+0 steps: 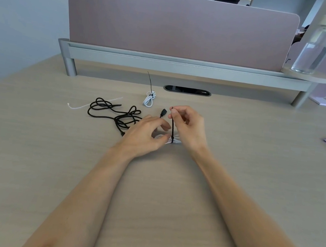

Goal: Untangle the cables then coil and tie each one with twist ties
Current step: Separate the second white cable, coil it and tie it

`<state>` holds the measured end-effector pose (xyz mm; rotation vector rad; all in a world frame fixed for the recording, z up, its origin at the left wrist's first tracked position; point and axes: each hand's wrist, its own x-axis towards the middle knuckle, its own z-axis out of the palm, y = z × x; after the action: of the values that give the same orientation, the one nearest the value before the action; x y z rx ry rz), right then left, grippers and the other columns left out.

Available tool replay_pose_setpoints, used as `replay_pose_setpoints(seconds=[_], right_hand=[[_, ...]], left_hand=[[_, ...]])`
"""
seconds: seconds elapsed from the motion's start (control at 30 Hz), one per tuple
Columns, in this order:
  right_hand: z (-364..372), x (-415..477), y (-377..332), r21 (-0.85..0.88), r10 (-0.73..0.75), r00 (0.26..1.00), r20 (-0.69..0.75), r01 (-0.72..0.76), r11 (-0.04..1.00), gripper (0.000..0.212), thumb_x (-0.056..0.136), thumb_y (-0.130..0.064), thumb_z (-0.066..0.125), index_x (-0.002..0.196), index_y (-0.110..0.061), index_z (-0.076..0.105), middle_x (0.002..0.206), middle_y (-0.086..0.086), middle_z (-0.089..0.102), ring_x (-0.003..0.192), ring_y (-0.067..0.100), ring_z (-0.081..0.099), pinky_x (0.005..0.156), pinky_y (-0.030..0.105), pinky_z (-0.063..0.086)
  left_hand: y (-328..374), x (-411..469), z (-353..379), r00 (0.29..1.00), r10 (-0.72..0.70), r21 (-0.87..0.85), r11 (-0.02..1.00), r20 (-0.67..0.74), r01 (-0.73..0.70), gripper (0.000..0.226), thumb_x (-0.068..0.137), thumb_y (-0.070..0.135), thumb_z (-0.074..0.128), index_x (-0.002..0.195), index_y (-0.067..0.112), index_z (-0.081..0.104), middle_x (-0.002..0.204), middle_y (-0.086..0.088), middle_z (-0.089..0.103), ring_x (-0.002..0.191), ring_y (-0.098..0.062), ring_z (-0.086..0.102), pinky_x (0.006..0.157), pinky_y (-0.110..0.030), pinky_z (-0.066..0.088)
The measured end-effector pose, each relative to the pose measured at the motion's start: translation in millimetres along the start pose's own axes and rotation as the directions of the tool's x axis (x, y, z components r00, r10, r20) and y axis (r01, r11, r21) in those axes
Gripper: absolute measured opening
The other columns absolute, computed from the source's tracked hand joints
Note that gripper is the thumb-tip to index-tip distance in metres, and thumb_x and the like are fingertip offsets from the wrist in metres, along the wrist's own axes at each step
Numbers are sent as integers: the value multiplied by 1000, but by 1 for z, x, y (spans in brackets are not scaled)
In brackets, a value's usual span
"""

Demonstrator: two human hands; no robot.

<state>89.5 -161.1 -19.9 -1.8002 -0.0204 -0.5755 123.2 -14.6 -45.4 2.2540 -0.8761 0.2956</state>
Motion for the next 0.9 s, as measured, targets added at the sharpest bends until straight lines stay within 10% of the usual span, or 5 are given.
replay_pose_setpoints(seconds=[0.3,0.5,0.77,0.9], right_hand=[[2,-10,-14,39,-29,998,-48,31,999,15,94,-9,56,84,-16,64,73,-4,66,58,10,57,59,30,52],[3,-12,-21,-12,-64,990,-128,63,998,16,94,-8,51,88,-14,64,69,-11,62,61,8,53,66,34,50],[-15,-18,7,-287,-104,993,-60,83,954,25,96,-14,52,117,-14,65,100,-6,70,75,9,64,71,21,52],[-20,-25,12,-403,-48,995,-84,10,915,21,85,-13,55,97,-21,69,63,-8,61,63,10,57,69,26,49]], left_hand=[[2,6,1,988,-153,-177,972,29,156,15,82,33,73,72,25,67,55,19,56,51,2,46,52,-20,33],[-7,8,5,985,-154,-154,974,84,165,15,74,47,70,72,32,66,72,12,66,73,-14,60,73,-44,51],[-8,-8,-17,966,-156,-227,952,206,203,55,73,24,83,124,27,62,104,20,68,82,16,57,79,-9,40],[-9,-7,-23,975,-124,-194,968,183,159,30,76,14,79,104,22,73,96,13,72,87,4,64,79,-14,47]])
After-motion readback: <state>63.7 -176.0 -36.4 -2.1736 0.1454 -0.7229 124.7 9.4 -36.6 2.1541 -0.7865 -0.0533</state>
